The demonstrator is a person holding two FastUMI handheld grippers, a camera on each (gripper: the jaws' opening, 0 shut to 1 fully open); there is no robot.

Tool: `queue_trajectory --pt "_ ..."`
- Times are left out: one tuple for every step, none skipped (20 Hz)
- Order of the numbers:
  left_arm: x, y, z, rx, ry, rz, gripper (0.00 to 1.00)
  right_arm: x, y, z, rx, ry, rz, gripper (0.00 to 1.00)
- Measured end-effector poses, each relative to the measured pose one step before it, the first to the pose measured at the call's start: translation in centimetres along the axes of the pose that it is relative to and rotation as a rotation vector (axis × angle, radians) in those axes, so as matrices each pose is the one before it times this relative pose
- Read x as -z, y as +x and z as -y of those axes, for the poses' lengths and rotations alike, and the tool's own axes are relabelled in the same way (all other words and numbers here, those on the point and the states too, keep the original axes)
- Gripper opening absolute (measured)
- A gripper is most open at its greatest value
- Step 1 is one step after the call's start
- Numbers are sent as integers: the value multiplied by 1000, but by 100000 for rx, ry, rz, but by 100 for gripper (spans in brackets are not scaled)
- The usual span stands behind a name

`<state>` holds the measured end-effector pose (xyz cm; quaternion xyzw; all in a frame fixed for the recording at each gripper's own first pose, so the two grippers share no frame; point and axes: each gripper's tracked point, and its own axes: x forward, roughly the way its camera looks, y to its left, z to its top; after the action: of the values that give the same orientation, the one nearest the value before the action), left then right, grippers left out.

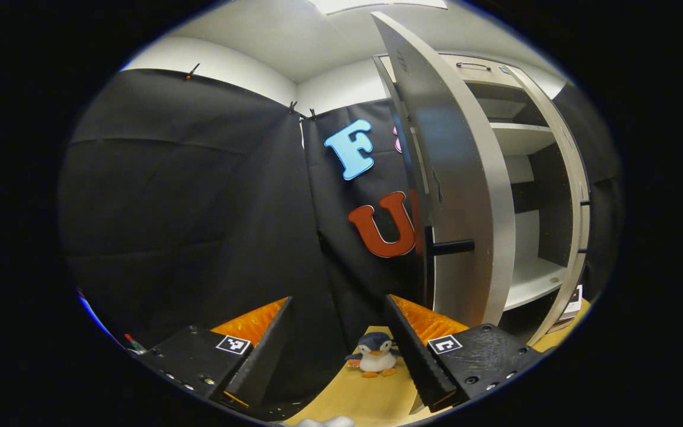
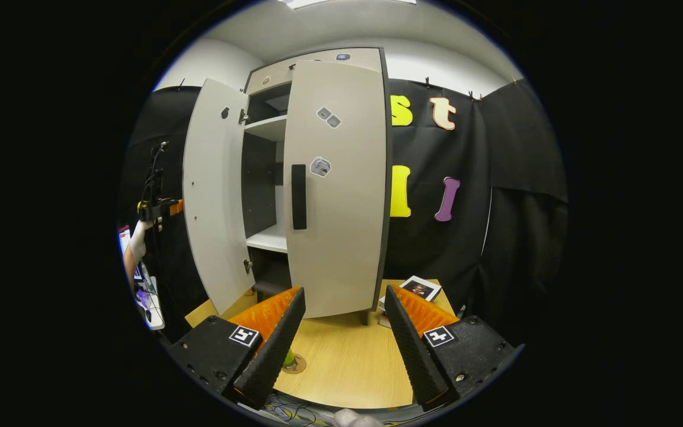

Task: Grasp the bottle in the cabinet with the left hand and place it on the coaster, then close the right door with the right hand and the left door with the left hand.

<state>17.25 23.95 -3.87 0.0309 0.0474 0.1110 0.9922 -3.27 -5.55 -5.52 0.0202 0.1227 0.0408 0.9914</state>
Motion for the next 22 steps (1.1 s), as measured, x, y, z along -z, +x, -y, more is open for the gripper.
queue_trajectory --pt "-28 -33 91 -262 371 -330 93 -93 4 71 -617 224 78 83" --pt "24 -34 145 84 506 -165 93 -132 2 -42 -942 -251 -81 83" --pt "-87 -142 168 28 630 -40 87 -43 -41 -26 -652 -499 190 83" --pt "-36 -64 21 -390 516 236 87 -138 -26 134 -400 -623 162 83" --pt "4 24 117 -570 241 180 93 -98 -105 17 -382 -379 486 83" --pt "-97 -35 101 -612 -18 93 93 -52 -85 128 -112 -52 343 83" --pt "45 -90 127 -300 307 -85 89 71 -118 71 -503 196 112 83" --pt "-149 -195 229 -111 488 -100 89 95 -109 127 -228 347 -175 83" --pt "-52 -193 236 50 475 -353 89 118 -162 42 -512 286 45 83" --pt "-104 -163 332 253 244 -94 89 30 -131 172 -175 100 27 83" --pt "-112 -180 471 549 -255 -124 89 122 -87 232 2 -28 -49 83" --pt "-68 -219 430 571 -513 26 89 -14 -136 230 156 70 -44 83" --pt "2 -228 423 419 -496 104 89 110 -149 201 250 229 112 83" --pt "-142 -289 401 376 -145 322 89 -9 -96 129 125 189 15 83" --pt "24 -67 374 223 253 355 89 69 -50 203 257 225 -100 83" --pt "-14 -69 323 39 357 304 89 26 -42 49 -82 250 -201 83" --pt "-147 -118 196 37 226 -97 89 134 -67 16 -61 156 -135 83" --pt "-90 -153 373 461 -39 -17 89 28 -93 66 76 -52 -77 83" --pt "48 30 469 806 -377 84 89 20 -27 43 -15 -160 -27 83" --pt "-52 -55 463 753 -626 77 89 -38 -55 24 -8 -178 12 83" --pt "-23 -192 404 880 -581 135 89 -38 -58 1 6 -97 84 83" --pt "-112 -71 707 1056 -418 146 89 -59 -55 -9 -209 -23 -3 83"
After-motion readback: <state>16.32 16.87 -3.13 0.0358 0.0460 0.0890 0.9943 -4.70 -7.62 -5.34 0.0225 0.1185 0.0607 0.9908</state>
